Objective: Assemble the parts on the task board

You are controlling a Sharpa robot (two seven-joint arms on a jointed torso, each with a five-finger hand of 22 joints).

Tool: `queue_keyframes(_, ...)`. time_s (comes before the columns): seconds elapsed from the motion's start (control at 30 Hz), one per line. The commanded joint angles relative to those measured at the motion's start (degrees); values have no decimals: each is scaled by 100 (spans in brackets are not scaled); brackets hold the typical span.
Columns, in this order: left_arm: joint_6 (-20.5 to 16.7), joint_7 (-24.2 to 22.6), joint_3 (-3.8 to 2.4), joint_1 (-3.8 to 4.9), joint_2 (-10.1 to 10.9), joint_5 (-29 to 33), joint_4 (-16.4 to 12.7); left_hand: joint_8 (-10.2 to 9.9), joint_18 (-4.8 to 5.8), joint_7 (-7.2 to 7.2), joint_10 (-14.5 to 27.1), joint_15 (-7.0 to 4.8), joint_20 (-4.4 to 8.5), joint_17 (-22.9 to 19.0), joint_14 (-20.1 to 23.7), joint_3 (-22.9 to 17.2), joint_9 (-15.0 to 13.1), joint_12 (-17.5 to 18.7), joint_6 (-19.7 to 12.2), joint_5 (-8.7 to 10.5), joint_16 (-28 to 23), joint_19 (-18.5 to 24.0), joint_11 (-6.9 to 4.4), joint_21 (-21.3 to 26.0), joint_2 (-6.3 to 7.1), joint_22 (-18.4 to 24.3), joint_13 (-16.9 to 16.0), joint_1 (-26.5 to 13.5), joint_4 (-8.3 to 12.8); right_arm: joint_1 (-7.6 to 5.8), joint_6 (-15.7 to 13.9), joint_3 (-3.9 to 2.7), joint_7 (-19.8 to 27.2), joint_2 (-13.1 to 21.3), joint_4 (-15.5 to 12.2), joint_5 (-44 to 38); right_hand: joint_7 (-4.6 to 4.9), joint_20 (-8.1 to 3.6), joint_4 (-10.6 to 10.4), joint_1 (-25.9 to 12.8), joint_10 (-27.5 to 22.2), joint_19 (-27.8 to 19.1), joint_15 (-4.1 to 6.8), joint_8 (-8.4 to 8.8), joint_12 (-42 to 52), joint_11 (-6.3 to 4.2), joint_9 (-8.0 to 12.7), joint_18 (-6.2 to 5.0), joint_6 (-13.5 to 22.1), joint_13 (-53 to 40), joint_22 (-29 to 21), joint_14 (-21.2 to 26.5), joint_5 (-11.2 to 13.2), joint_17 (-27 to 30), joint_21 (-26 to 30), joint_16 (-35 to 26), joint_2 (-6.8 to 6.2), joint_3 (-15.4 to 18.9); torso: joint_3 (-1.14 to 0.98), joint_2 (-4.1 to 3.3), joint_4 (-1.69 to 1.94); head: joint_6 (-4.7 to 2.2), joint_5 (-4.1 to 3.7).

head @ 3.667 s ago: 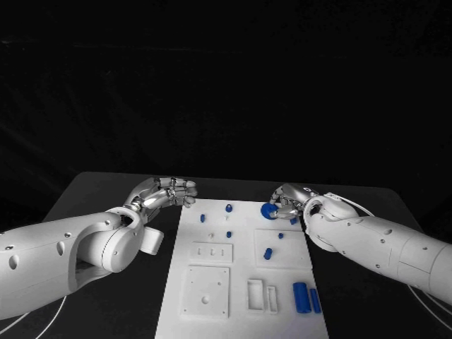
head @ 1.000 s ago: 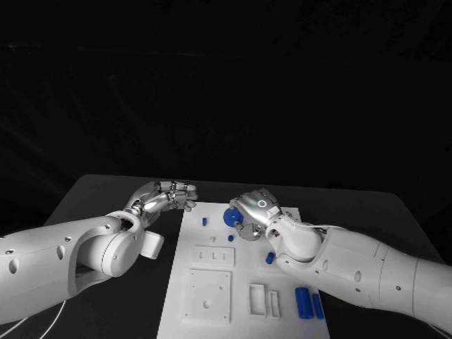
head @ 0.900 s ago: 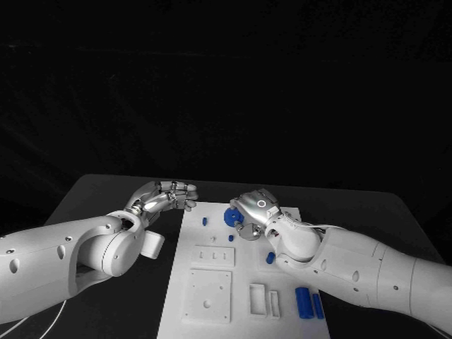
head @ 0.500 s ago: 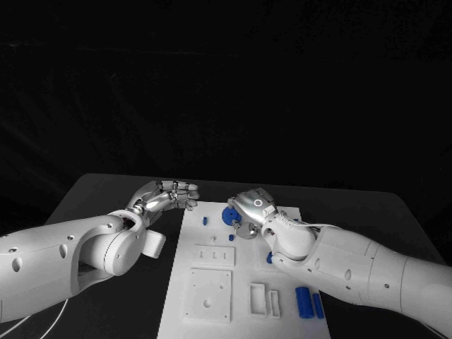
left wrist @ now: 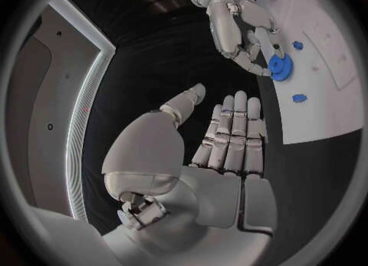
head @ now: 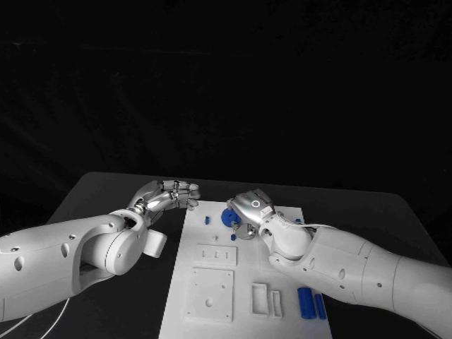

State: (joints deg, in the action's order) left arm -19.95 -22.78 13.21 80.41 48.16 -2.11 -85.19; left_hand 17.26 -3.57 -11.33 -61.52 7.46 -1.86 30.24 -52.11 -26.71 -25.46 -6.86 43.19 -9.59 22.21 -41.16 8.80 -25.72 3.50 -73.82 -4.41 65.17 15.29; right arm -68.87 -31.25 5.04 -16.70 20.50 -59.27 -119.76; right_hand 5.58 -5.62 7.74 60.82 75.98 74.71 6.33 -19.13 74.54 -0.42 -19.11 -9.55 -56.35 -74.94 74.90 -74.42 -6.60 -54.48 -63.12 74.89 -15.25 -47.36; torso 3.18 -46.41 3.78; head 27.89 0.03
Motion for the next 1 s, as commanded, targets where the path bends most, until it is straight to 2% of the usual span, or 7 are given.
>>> queue_keyframes(0.03, 44, -73, -5, 4, -20, -15, -12, -15, -81, -30, -14, 28, -16, 10, -18, -12, -4, 26, -4, 21, -40, 28, 42, -29, 9, -6, 2, -58, 36, 2, 143, 14, 97, -35, 37, 92, 50, 5, -41, 55, 1, 27, 12, -1, -40, 12, -616, -545, -71, -444, 93, -41, 28, -6, -38, -25, 17, 10, 0, -4, -5, 1, 5)
queue_keyframes(0.27, 40, -67, -5, 4, -25, -15, -4, -14, -81, -30, -15, 28, -16, 13, -19, -13, -5, 26, -5, 21, -41, 28, 42, -30, 10, -7, 2, -61, 37, 1, 224, 48, 125, -72, 128, 209, 68, 16, -95, 0, -68, 9, -3, 38, -113, 29, -602, -545, -18, -408, 90, -41, 90, -8, -34, -45, -36, 35, -6, -1, 1, 7, 16)
queue_keyframes(0.5, 42, -65, -5, 4, -28, -15, -8, -15, -81, -31, -14, 28, -16, 14, -19, -13, -5, 27, -7, 21, -42, 27, 43, -30, 11, -7, 3, -65, 38, 1, 222, 54, 144, -105, 183, 279, 95, 15, -112, 1, -141, -4, -24, 97, -196, 54, -576, -545, 75, -364, 88, -42, 104, -10, -30, -63, -71, 34, -14, -3, -17, 7, 38)
queue_keyframes(0.73, 47, -60, -5, 4, -29, -15, -5, -15, -81, -31, -14, 28, -16, 16, -19, -14, -5, 28, -8, 22, -44, 27, 43, -30, 11, -8, 3, -68, 38, 1, 243, 55, 160, -112, 188, 369, 156, 8, -105, 28, -146, -13, -79, 209, -215, 112, -518, -545, 261, -357, 86, -48, 101, -22, -28, -78, -115, 44, -12, -2, -8, 5, 33)
queue_keyframes(0.87, 48, -59, -5, 4, -31, -15, -1, -15, -81, -32, -14, 28, -16, 17, -19, -14, -5, 29, -8, 22, -44, 27, 44, -30, 12, -8, 3, -70, 39, 1, 273, 55, 168, -113, 188, 393, 143, 5, -62, 53, -144, -14, -75, 323, -217, 103, -466, -545, 480, -359, 86, -50, -74, -33, -32, -84, -125, 68, -13, -2, -9, 6, 39)
queue_keyframes(1.0, 53, -60, -5, 4, -32, -15, -3, -15, -81, -32, -13, 28, -16, 18, -19, -15, -5, 29, -9, 22, -45, 28, 44, -30, 12, -8, 3, -71, 39, 1, 315, 55, 184, -107, 181, 496, 51, 3, 21, 77, -150, -19, 8, 407, -237, 14, -435, -545, 711, -354, 87, -50, -514, -49, -35, -100, -90, 111, -10, 1, -11, 2, 38)
